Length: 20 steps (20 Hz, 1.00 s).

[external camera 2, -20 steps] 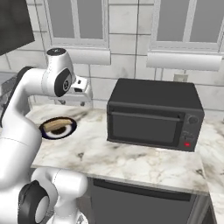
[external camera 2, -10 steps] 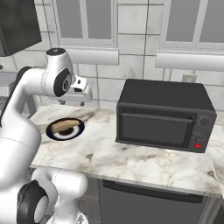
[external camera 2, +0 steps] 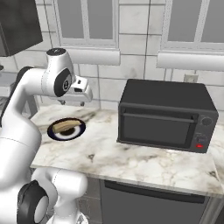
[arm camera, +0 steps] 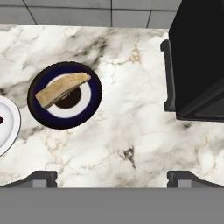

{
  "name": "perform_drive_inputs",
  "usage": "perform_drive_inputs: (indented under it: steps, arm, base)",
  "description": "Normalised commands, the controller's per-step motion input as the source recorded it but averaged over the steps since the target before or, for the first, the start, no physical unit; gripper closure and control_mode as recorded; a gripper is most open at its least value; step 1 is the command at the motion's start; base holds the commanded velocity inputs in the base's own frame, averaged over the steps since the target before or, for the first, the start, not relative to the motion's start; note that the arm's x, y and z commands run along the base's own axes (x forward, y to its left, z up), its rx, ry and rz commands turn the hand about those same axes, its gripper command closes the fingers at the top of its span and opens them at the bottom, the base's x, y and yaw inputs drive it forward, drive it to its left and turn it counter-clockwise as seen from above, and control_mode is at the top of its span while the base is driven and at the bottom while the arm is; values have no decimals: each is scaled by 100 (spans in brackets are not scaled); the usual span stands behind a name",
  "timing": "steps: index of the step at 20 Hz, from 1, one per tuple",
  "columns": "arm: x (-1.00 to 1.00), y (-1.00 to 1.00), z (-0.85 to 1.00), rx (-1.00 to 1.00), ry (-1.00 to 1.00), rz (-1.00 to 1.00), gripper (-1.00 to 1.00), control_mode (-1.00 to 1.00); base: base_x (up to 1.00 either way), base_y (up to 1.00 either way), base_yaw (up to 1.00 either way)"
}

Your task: Open the toaster oven door. Place the baguette on the bottom rack in the toaster oven and place the chicken drumstick on the top rack.

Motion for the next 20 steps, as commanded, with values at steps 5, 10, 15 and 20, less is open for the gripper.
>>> perform_drive_inputs:
  steps: [5,10,15,20]
  arm:
    - [0,0,0,0,0,0,-100,100]
    - [0,0,0,0,0,0,-100,100]
    - [0,0,0,0,0,0,-100,100]
    - [0,0,0,0,0,0,-100,100]
  base:
    - [24,5,-1]
    - [39,4,-1]
    - [40,5,-1]
    - [38,14,0]
